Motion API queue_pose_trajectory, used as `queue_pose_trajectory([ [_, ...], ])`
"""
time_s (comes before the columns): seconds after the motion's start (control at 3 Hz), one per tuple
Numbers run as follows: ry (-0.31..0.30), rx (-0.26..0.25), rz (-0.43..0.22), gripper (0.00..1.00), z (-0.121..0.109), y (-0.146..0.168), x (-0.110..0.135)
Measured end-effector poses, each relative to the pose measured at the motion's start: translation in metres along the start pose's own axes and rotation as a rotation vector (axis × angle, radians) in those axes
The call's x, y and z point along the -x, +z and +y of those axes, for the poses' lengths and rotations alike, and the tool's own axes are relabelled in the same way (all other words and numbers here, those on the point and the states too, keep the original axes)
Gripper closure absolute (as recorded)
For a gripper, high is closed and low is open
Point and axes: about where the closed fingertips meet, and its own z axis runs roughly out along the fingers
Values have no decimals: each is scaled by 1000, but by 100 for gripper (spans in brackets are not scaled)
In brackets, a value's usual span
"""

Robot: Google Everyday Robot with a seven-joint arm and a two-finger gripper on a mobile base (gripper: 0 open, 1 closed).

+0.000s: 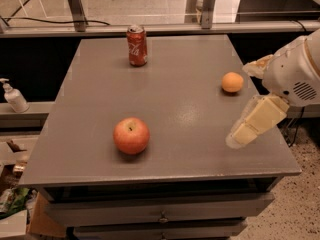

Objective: Pick apple

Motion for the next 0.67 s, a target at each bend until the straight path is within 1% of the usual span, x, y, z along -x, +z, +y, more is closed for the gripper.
queue_pose_trajectory([
  [0.33, 2, 36, -64, 0, 15, 29, 7],
  [0.67, -10, 83, -145, 0, 35, 70, 19],
])
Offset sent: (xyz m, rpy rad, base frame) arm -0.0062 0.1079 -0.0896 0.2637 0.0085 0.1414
